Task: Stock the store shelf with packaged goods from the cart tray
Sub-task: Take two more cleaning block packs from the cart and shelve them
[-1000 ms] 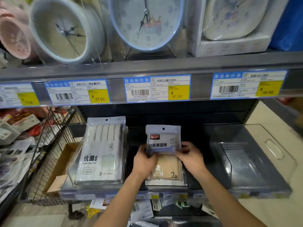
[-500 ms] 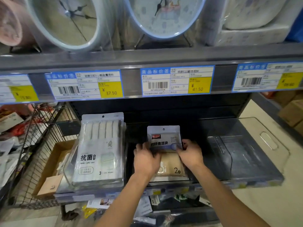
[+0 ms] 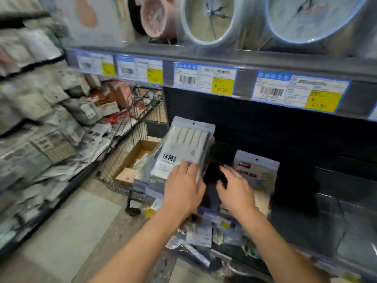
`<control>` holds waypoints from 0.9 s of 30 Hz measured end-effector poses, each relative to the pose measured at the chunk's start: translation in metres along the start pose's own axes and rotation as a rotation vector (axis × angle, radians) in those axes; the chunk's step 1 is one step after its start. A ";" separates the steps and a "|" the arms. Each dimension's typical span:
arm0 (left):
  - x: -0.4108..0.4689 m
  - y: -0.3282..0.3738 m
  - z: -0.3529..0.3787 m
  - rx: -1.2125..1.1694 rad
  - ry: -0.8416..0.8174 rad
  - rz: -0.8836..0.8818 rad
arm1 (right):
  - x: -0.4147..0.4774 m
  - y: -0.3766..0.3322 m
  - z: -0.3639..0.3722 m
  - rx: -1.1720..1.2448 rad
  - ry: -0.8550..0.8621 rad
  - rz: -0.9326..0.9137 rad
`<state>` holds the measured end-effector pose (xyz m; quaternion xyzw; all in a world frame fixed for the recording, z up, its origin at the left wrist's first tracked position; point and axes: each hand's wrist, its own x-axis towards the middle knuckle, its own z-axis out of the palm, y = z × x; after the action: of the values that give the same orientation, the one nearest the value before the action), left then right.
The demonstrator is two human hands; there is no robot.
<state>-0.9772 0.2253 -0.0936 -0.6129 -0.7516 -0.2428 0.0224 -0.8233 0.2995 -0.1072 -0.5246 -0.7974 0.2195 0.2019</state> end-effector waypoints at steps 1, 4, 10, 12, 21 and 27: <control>-0.011 -0.016 -0.012 0.044 0.021 -0.028 | -0.001 -0.012 0.011 0.007 -0.043 -0.047; -0.049 -0.074 -0.044 0.167 0.066 -0.177 | -0.008 -0.060 0.052 0.034 -0.167 -0.228; -0.142 -0.186 -0.101 0.278 -0.033 -0.573 | -0.033 -0.187 0.139 0.099 -0.389 -0.509; -0.171 -0.220 -0.116 0.307 -0.047 -0.671 | -0.041 -0.226 0.167 0.065 -0.464 -0.587; -0.250 -0.405 -0.153 0.318 -0.022 -1.035 | -0.048 -0.386 0.340 -0.103 -0.703 -0.772; -0.267 -0.520 -0.189 0.271 -0.096 -1.136 | -0.035 -0.484 0.442 -0.199 -0.788 -0.769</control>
<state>-1.4455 -0.1600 -0.1912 -0.1158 -0.9869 -0.0904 -0.0674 -1.4168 0.0347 -0.2019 -0.0908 -0.9634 0.2331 -0.0967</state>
